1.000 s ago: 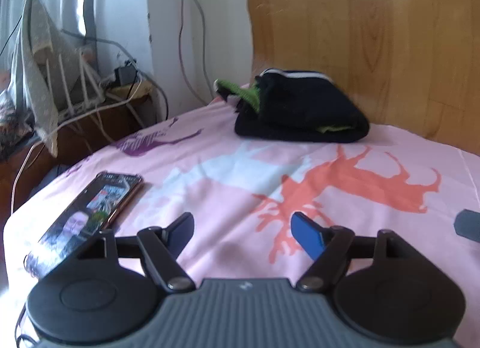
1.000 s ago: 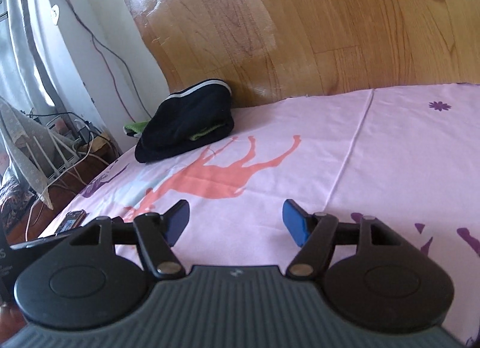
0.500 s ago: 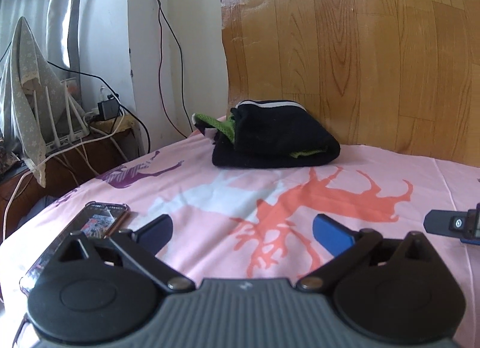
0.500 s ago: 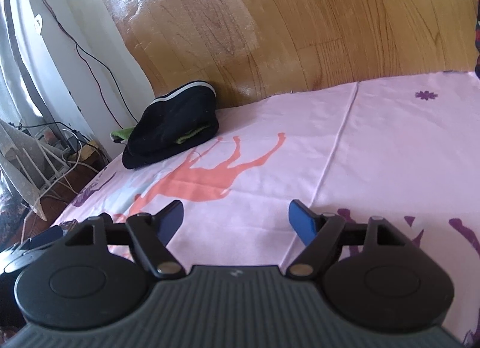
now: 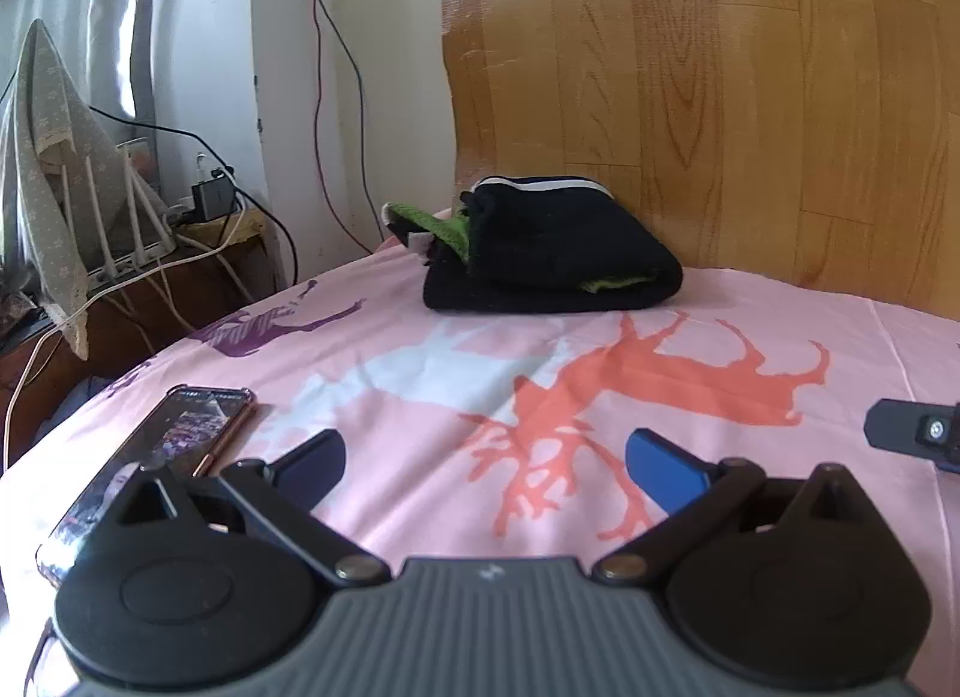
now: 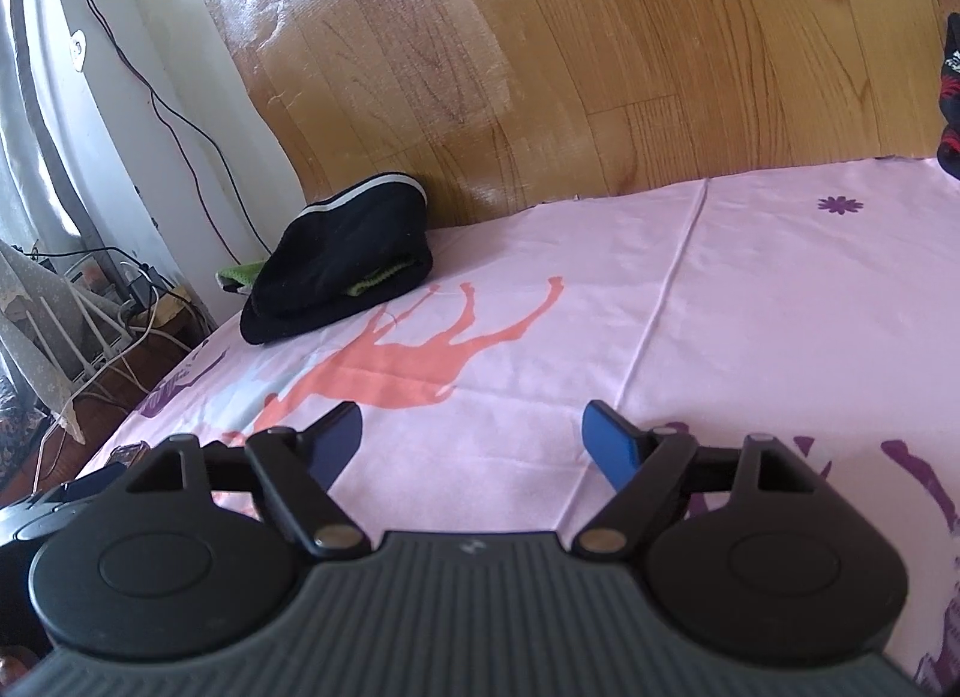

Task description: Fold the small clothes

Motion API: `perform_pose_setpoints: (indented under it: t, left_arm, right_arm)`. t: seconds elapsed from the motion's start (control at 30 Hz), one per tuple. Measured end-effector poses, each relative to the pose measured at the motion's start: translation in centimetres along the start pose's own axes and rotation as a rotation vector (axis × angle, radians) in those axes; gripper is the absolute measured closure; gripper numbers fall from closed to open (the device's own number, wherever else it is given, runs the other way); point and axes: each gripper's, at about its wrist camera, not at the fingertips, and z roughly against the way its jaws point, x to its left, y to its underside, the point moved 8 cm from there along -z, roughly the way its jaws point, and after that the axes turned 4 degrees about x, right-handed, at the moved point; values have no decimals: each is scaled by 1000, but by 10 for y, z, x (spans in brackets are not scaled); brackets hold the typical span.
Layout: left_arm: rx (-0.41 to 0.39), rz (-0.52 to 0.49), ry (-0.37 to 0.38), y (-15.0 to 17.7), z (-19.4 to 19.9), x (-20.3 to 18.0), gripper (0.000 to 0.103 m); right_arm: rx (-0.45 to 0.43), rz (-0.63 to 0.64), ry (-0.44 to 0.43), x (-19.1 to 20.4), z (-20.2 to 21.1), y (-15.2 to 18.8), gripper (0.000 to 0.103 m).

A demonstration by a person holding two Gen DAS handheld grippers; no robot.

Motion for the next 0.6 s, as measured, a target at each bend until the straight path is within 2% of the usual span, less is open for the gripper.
perform_pose_setpoints:
  t: [0.6]
  left_arm:
    - [14, -7, -3, 0, -1, 0, 0]
  right_arm:
    - [2, -6, -5, -1, 0, -1, 20]
